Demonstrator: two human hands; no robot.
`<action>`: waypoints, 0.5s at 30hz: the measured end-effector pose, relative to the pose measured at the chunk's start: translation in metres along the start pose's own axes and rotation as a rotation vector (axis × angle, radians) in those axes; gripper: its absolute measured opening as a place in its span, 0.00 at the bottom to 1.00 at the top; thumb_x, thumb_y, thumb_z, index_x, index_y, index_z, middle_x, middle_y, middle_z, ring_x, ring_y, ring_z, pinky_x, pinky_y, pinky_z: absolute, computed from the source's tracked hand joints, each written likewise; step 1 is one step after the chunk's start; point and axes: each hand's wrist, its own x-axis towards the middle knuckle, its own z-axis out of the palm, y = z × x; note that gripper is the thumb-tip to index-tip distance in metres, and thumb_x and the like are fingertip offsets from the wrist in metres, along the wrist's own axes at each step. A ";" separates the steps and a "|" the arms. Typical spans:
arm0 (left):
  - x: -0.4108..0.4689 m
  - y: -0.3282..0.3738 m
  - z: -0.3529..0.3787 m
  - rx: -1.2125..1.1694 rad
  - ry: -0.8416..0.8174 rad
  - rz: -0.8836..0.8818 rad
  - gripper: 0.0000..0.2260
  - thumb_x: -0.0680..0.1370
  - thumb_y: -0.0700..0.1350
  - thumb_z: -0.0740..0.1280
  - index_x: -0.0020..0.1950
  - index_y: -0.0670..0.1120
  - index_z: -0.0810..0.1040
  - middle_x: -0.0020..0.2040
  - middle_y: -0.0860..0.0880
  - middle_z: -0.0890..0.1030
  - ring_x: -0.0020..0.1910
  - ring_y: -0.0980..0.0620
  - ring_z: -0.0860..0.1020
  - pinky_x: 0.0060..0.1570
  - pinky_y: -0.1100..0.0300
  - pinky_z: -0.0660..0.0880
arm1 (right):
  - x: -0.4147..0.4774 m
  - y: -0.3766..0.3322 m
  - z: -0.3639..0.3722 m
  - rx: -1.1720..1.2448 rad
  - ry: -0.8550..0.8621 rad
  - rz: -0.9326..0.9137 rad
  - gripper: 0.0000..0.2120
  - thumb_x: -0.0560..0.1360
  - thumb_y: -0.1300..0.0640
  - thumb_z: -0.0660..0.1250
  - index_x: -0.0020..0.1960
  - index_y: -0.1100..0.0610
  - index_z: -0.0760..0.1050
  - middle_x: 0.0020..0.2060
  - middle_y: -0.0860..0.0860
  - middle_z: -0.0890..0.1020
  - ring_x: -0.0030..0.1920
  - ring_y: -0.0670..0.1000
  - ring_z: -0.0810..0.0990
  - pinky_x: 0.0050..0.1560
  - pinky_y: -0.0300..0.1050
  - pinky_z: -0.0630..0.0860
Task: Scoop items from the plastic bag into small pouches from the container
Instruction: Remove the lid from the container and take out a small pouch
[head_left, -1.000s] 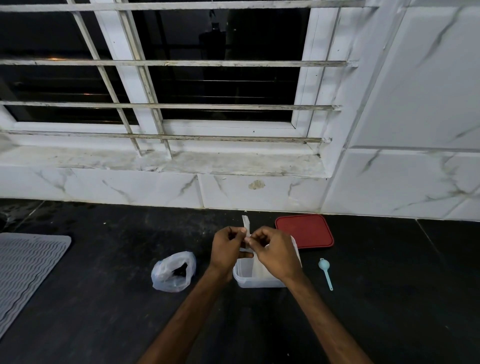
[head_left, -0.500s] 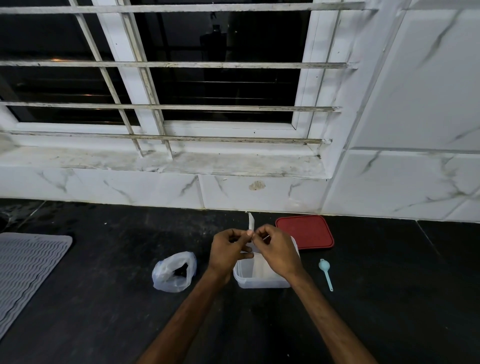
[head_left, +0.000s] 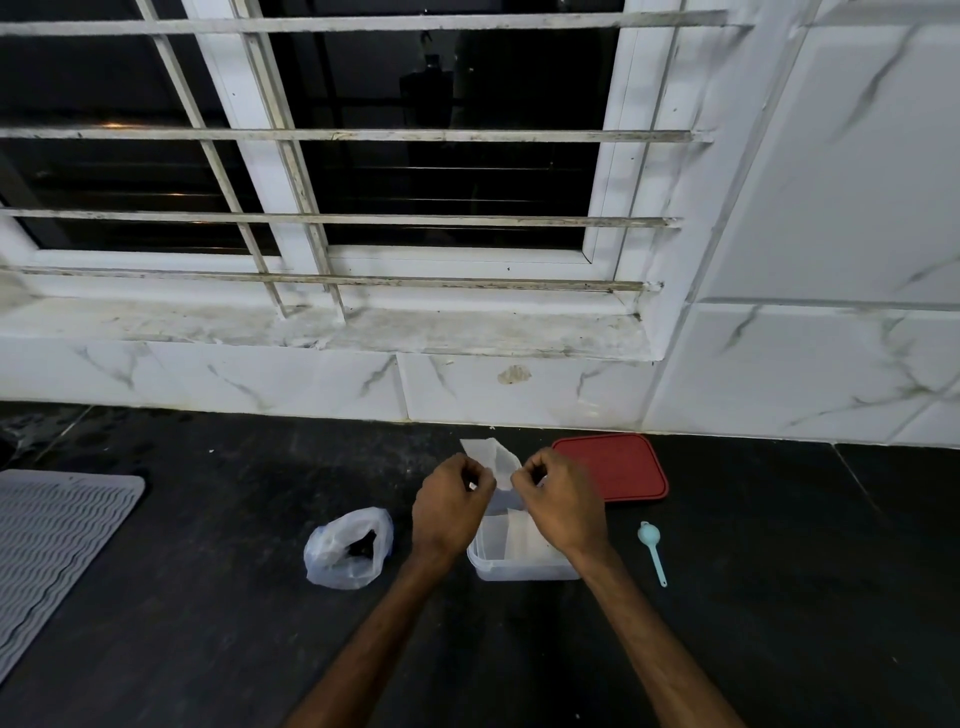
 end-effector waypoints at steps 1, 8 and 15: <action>0.000 0.000 0.001 0.014 -0.032 0.038 0.05 0.78 0.48 0.66 0.44 0.49 0.77 0.43 0.52 0.79 0.38 0.57 0.77 0.36 0.68 0.69 | 0.000 -0.001 0.000 -0.007 -0.023 -0.014 0.04 0.76 0.50 0.67 0.46 0.51 0.76 0.39 0.44 0.80 0.39 0.44 0.78 0.36 0.34 0.70; 0.002 -0.007 -0.005 0.084 -0.026 0.043 0.04 0.77 0.48 0.67 0.45 0.49 0.77 0.48 0.55 0.74 0.44 0.56 0.76 0.46 0.58 0.77 | 0.010 0.000 -0.015 -0.032 0.052 0.030 0.11 0.71 0.52 0.73 0.49 0.51 0.72 0.39 0.43 0.78 0.39 0.45 0.78 0.35 0.40 0.75; 0.003 -0.002 0.001 -0.060 -0.002 0.123 0.03 0.78 0.44 0.66 0.46 0.46 0.78 0.52 0.53 0.76 0.49 0.57 0.76 0.46 0.66 0.71 | 0.010 -0.016 -0.012 -0.237 0.023 -0.318 0.10 0.73 0.67 0.66 0.43 0.52 0.80 0.53 0.48 0.78 0.53 0.49 0.75 0.45 0.31 0.70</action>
